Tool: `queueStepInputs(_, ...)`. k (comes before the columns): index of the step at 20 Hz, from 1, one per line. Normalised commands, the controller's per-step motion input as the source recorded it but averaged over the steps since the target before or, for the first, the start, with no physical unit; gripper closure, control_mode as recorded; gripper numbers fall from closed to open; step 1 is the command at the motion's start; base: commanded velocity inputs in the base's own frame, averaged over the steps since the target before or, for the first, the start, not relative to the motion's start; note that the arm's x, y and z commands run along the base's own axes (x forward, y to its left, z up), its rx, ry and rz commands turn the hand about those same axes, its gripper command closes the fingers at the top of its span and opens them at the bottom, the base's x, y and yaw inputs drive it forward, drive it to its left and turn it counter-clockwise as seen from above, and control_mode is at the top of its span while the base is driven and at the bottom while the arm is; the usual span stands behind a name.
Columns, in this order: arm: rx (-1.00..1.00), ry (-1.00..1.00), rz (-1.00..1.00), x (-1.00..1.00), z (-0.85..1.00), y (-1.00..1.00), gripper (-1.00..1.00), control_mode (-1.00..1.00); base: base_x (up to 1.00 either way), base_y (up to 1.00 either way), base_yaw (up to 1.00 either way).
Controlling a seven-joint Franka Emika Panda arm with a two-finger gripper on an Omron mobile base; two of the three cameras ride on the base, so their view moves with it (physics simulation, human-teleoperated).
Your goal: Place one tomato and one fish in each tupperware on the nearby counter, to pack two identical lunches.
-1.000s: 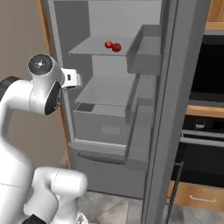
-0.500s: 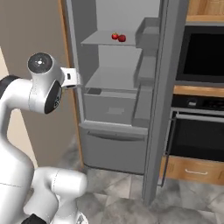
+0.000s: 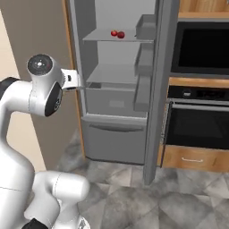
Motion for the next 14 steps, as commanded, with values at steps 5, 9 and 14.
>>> queueStepInputs(5,0.0,0.0,0.0,0.0,0.0,0.0,1.0,1.0,-0.44,0.15,-0.36)
queueStepInputs(9,0.0,0.0,0.0,0.0,0.0,0.0,1.0,1.0,-0.26,0.47,-0.44)
queueStepInputs(14,0.0,0.0,0.0,0.0,0.0,0.0,1.0,1.0,-0.35,0.54,-0.39)
